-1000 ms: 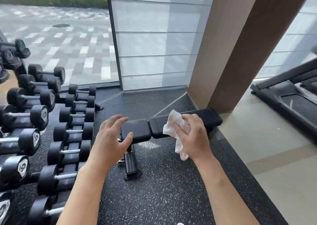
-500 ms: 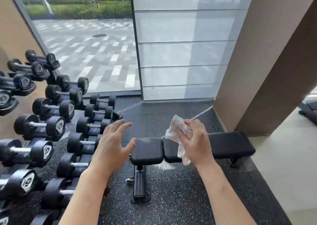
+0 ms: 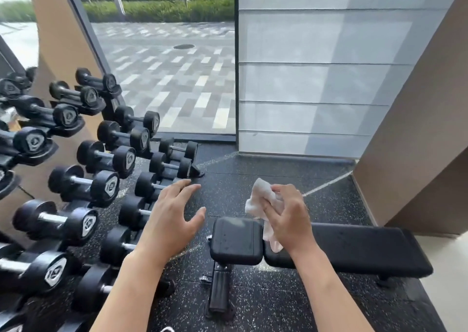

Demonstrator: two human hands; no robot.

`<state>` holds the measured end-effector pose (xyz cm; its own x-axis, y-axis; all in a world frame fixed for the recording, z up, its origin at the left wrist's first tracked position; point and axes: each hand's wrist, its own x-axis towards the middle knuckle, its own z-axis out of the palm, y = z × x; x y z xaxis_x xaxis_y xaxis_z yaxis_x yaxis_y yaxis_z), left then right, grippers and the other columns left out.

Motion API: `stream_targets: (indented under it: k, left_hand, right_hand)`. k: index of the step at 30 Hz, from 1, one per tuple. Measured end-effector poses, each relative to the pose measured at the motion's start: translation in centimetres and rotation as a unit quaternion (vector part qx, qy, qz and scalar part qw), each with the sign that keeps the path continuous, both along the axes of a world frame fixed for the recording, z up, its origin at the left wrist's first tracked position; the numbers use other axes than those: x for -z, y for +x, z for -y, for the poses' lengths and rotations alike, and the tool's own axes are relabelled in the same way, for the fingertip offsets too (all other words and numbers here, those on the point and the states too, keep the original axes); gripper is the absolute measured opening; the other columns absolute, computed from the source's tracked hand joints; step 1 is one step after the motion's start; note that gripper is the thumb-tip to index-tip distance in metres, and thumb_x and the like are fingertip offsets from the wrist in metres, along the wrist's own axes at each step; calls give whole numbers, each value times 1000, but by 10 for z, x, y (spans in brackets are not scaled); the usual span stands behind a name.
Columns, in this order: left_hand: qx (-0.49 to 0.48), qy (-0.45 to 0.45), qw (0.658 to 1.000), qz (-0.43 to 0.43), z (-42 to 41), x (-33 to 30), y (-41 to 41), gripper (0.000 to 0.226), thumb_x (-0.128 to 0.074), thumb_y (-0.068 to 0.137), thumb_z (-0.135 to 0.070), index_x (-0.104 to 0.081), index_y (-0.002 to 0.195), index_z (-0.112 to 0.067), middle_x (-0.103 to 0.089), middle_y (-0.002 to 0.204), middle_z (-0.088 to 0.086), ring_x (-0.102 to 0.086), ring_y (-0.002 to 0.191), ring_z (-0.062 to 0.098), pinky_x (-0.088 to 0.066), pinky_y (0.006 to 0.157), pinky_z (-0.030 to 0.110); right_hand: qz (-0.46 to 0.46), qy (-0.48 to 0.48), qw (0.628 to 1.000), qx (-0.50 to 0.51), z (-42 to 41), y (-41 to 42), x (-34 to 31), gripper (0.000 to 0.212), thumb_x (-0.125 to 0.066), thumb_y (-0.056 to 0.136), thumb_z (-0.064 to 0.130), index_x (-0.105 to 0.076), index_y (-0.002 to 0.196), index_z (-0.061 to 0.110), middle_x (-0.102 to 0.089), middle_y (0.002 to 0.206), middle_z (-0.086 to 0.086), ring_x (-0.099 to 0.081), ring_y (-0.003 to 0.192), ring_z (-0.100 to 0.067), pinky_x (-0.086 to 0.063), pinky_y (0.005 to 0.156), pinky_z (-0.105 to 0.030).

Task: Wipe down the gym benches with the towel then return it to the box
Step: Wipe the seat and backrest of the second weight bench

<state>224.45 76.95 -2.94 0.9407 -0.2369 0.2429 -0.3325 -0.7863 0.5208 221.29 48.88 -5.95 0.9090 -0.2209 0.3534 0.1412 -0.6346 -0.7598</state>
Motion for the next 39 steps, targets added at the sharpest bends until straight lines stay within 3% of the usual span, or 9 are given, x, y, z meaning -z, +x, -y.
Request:
stream_targets:
  k: [6, 12, 18, 21, 25, 31, 35, 39]
  left_hand:
    - [23, -2, 1000, -17, -46, 18, 94, 59, -68, 95, -41, -52, 150, -26, -43, 158, -7, -26, 150, 10, -25, 127, 38]
    - [71, 10, 996, -47, -71, 58, 197, 58, -68, 95, -42, -53, 148, -27, -43, 158, -4, -30, 148, 13, -25, 125, 35]
    - [67, 64, 992, -81, -81, 118, 273, 59, -67, 96, -42, -53, 150, -24, -45, 157, -1, -34, 148, 20, -32, 123, 43]
    - [55, 92, 991, -86, -74, 156, 296, 59, -67, 95, -42, -53, 150, -24, -45, 157, 0, -36, 148, 21, -33, 123, 43]
    - [38, 98, 988, -114, -54, 230, 317, 57, -68, 95, -39, -55, 148, -25, -46, 156, -3, -37, 147, 19, -33, 123, 43]
    - [29, 71, 981, -180, -35, 379, 320, 53, -71, 94, -32, -58, 146, -26, -48, 155, -2, -41, 145, 20, -32, 124, 41]
    - [36, 67, 974, -213, -34, 480, 305, 56, -68, 96, -36, -54, 149, -29, -47, 154, -8, -38, 146, 14, -30, 125, 36]
    - [47, 66, 970, -229, -34, 561, 290, 60, -67, 95, -39, -51, 152, -27, -48, 154, -6, -41, 145, 16, -33, 123, 39]
  right_hand:
    - [-30, -28, 999, 10, -48, 76, 15, 24, -76, 94, 18, -67, 117, 15, -60, 106, 5, -58, 102, -19, -52, 92, -45]
    - [-76, -58, 995, 19, -77, 148, 41, 25, -77, 93, 18, -67, 115, 18, -60, 107, 10, -54, 103, -3, -48, 90, -29]
    - [-130, -85, 987, -27, -72, 226, 96, 24, -75, 94, 18, -67, 117, 18, -58, 107, 9, -54, 101, -9, -39, 90, -17]
    - [-145, -88, 984, -60, -56, 264, 140, 21, -72, 95, 20, -66, 116, 20, -58, 106, 10, -54, 102, -10, -43, 91, -24]
    - [-162, -90, 979, -89, -34, 310, 216, 20, -74, 93, 14, -67, 111, 15, -59, 101, 4, -55, 96, -17, -45, 87, -34]
    - [-199, -87, 971, -104, -19, 340, 351, 23, -73, 94, 25, -65, 115, 22, -57, 105, 10, -52, 101, -12, -36, 88, -15]
    - [-211, -78, 968, -109, -32, 348, 442, 28, -75, 92, 22, -64, 118, 23, -57, 108, 12, -51, 101, -9, -34, 90, -8]
    - [-205, -102, 966, -122, -53, 361, 518, 31, -77, 91, 17, -65, 119, 17, -60, 110, 4, -52, 103, -13, -36, 92, -17]
